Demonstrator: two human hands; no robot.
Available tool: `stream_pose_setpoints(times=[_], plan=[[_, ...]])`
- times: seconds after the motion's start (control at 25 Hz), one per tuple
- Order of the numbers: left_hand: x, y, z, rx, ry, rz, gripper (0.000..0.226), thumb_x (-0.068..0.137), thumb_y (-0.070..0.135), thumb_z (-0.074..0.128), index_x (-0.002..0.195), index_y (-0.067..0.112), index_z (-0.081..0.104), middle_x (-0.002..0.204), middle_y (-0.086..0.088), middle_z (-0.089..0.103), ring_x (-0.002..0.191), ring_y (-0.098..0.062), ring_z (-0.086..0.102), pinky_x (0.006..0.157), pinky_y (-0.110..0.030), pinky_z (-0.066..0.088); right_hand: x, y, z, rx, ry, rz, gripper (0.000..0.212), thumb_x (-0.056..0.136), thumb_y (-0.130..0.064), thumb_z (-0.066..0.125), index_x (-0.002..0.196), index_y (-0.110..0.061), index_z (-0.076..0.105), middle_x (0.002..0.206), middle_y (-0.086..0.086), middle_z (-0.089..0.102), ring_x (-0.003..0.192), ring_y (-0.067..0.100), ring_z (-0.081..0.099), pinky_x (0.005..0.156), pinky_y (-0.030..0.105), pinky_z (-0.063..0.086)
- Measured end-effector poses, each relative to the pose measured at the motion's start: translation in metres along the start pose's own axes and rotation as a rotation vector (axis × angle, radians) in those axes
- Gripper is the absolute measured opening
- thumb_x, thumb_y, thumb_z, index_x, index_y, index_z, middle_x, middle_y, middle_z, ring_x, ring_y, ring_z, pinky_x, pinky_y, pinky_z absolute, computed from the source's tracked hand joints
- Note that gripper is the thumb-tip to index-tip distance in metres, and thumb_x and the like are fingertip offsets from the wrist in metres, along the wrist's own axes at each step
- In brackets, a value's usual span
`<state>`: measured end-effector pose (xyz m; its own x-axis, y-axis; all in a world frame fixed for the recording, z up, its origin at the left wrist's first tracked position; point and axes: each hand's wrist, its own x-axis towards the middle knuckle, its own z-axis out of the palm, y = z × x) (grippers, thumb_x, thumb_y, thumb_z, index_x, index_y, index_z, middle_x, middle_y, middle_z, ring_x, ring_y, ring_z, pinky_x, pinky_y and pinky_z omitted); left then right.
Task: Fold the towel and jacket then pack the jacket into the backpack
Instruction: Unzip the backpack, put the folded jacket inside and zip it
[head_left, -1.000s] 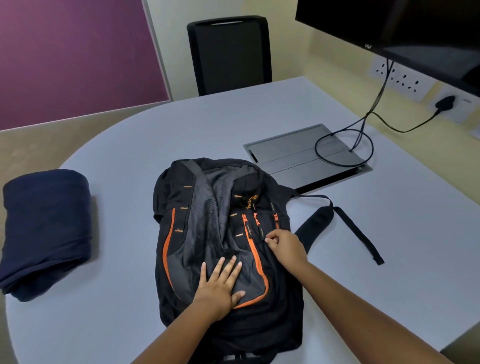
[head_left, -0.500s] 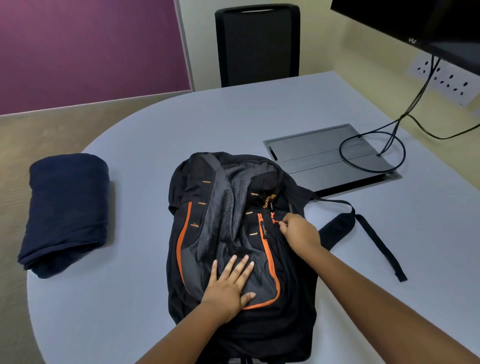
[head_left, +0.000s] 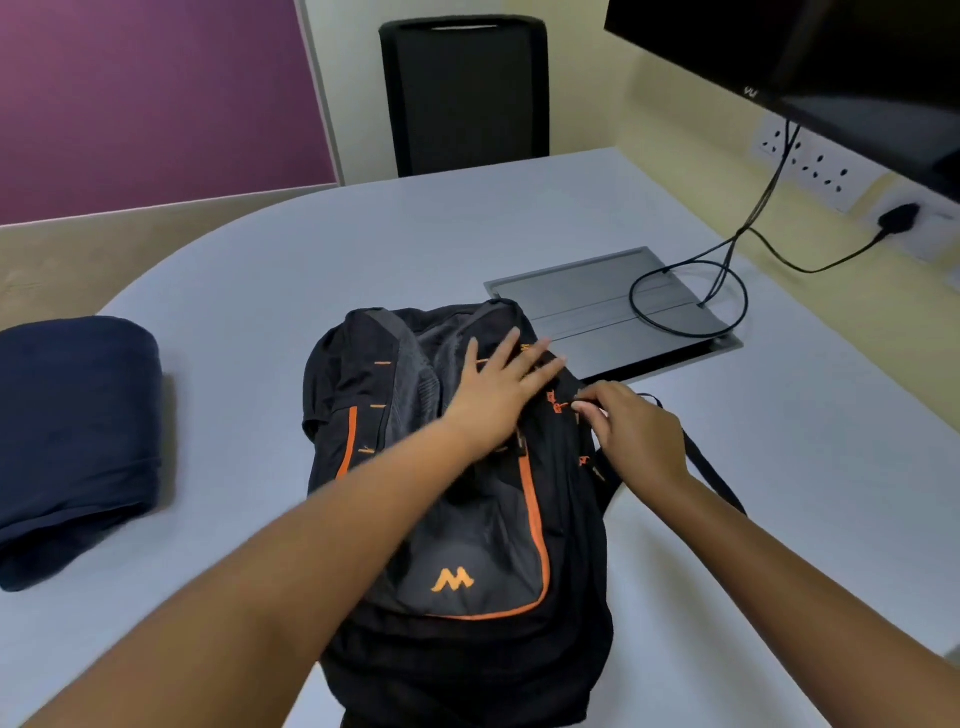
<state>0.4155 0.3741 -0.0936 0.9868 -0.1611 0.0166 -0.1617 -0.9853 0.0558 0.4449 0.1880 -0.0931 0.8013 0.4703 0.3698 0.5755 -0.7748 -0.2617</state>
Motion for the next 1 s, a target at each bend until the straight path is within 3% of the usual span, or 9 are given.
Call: stream_pose_setpoints(times=[0.2,0.32,0.4,0.48,0.56,0.64,0.76,0.88,1.0], plan=[[0.05,-0.014,-0.009,0.302,-0.202,0.386,0.052,0.093,0.023,0.051,0.139,0.042,0.036,0.159,0.006,-0.004,0.145,-0.027,-0.01,0.109,-0.064,-0.004,-0.004,0.007,0.0,-0.001,-0.054,-0.003,0.015,0.088,-0.036,0.06,0.093,-0.025,0.067,0.086,-0.009,0.069,0.073,0.013,0.066,0.048,0.021,0.032],[0.059,-0.009,-0.004,0.391,-0.256,0.491,0.067,0.088,0.029,0.06,0.143,0.042,0.025,0.158,0.003,-0.012,0.145,-0.028,-0.01,0.11,-0.063,-0.002,-0.011,0.015,0.01,0.007,-0.056,0.024,0.017,0.088,-0.036,0.06,0.093,-0.022,0.068,0.084,-0.006,0.069,0.069,0.015,0.066,0.047,0.022,0.034],[0.063,-0.005,0.0,0.426,-0.288,0.54,0.077,0.085,0.031,0.063,0.145,0.043,0.016,0.157,0.001,-0.018,0.144,-0.03,-0.012,0.11,-0.063,-0.001,-0.01,0.016,0.012,-0.003,-0.035,0.017,0.016,0.088,-0.035,0.061,0.091,-0.021,0.068,0.08,-0.006,0.068,0.066,0.015,0.064,0.044,0.017,0.027],[0.067,0.0,0.004,0.474,-0.279,0.614,0.066,0.088,0.028,0.06,0.143,0.041,0.025,0.158,0.003,-0.014,0.144,-0.03,-0.01,0.11,-0.063,-0.002,-0.01,0.016,0.012,0.006,-0.068,-0.02,0.015,0.089,-0.034,0.061,0.09,-0.021,0.068,0.08,-0.005,0.068,0.07,0.015,0.064,0.045,0.018,0.028],[0.068,0.001,0.008,0.482,-0.268,0.66,0.044,0.092,0.023,0.054,0.132,0.037,0.044,0.158,0.006,-0.001,0.145,-0.029,-0.005,0.11,-0.062,-0.003,-0.015,0.018,0.016,0.0,-0.141,-0.093,0.021,0.09,-0.036,0.055,0.09,-0.02,0.068,0.081,-0.002,0.068,0.073,0.018,0.064,0.05,0.027,0.042],[0.068,-0.003,0.012,0.448,-0.278,0.634,0.033,0.092,0.019,0.051,0.121,0.034,0.055,0.158,0.008,0.008,0.145,-0.028,-0.001,0.11,-0.061,-0.006,-0.035,0.019,0.021,-0.011,-0.199,-0.161,0.032,0.091,-0.041,0.046,0.085,-0.019,0.068,0.075,-0.002,0.066,0.067,0.018,0.063,0.05,0.03,0.047],[0.068,-0.011,0.016,0.43,-0.298,0.544,0.032,0.091,0.017,0.052,0.117,0.034,0.058,0.158,0.009,0.009,0.146,-0.028,0.0,0.109,-0.062,-0.007,-0.104,0.022,0.03,-0.04,-0.267,-0.192,0.041,0.088,-0.047,0.034,0.065,-0.025,0.06,0.059,-0.011,0.056,0.05,0.007,0.055,0.042,0.019,0.039],[0.06,-0.01,0.021,0.412,-0.326,0.442,0.04,0.093,0.015,0.051,0.126,0.037,0.051,0.157,0.007,0.014,0.146,-0.026,0.002,0.109,-0.063,-0.007,-0.173,0.022,0.026,0.032,-0.323,-0.079,0.05,0.097,-0.052,0.021,0.071,-0.035,0.061,0.063,-0.019,0.057,0.053,-0.003,0.053,0.049,0.007,0.033],[0.032,0.0,0.035,0.202,-0.254,0.259,0.048,0.096,0.022,0.047,0.141,0.031,0.034,0.154,0.005,0.025,0.144,-0.023,0.013,0.111,-0.062,0.001,-0.182,0.014,0.021,0.094,-0.324,0.019,0.024,0.087,-0.045,0.047,0.076,-0.032,0.065,0.067,-0.018,0.06,0.058,-0.002,0.056,0.052,0.008,0.039]])
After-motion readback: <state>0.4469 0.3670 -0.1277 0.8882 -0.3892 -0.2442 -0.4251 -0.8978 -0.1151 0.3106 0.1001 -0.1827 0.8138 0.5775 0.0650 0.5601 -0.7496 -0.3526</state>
